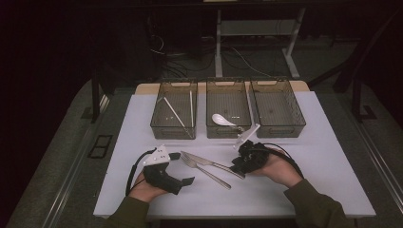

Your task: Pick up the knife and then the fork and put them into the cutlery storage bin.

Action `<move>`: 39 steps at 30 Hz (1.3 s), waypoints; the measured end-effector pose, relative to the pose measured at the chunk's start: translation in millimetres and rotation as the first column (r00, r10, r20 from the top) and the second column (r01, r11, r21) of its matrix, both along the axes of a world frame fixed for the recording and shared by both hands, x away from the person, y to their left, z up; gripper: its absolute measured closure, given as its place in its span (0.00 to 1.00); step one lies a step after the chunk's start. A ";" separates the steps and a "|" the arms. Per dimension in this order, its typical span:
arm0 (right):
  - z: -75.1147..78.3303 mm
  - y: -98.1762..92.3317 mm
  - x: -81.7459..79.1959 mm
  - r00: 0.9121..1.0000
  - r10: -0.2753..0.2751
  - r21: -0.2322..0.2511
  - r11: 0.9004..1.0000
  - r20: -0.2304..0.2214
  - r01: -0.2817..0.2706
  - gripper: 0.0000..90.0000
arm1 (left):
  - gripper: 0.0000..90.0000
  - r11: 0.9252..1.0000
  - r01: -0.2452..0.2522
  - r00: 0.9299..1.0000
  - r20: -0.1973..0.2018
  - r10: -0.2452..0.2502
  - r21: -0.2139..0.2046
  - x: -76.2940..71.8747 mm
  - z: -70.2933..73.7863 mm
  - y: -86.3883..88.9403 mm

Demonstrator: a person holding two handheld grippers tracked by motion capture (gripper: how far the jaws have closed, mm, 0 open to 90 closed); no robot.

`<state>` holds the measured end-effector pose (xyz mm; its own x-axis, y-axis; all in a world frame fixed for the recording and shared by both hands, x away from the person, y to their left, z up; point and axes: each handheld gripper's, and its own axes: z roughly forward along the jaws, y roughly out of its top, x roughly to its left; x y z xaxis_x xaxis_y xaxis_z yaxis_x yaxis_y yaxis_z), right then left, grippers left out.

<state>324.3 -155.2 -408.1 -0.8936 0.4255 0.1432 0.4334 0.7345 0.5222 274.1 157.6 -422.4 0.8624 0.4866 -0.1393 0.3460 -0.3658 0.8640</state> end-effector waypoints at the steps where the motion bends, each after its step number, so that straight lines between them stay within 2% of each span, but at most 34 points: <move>1: 0.7 3.7 3.0 1.000 0.007 -0.010 1.000 -0.005 -0.007 0.75 | 0.00 1.000 0.000 1.000 0.001 0.000 0.000 0.0 0.1 0.1; 6: 3.8 21.0 14.6 0.999 0.049 -0.068 0.997 0.011 -0.049 0.76 | 0.00 1.000 0.002 1.000 0.003 -0.002 -0.003 -0.1 0.3 0.1; 10: 4.4 33.7 18.4 0.998 0.066 -0.094 0.993 0.003 -0.066 0.77 | 0.00 1.000 -0.001 1.000 0.003 0.001 -0.008 -0.3 0.3 -0.4; 15: 0.4 47.8 22.3 0.996 0.086 -0.134 0.987 -0.001 -0.085 0.80 | 0.00 1.000 0.007 1.000 0.003 -0.007 -0.004 -0.5 0.5 -0.8; 20: -7.0 62.6 26.4 0.994 0.105 -0.187 0.977 -0.012 -0.105 0.82 | 0.00 1.000 0.007 1.000 0.003 -0.007 -0.004 -0.5 0.7 -0.8; 31: -12.5 78.2 29.0 0.991 0.134 -0.267 0.955 -0.006 -0.130 0.86 | 0.00 1.000 0.010 1.000 0.003 -0.010 -0.005 -0.4 0.7 -0.9; 39: -12.4 83.6 30.4 0.991 0.129 -0.303 0.944 -0.021 -0.129 0.86 | 0.00 1.000 0.013 1.000 0.001 -0.013 -0.002 -0.6 0.5 -1.5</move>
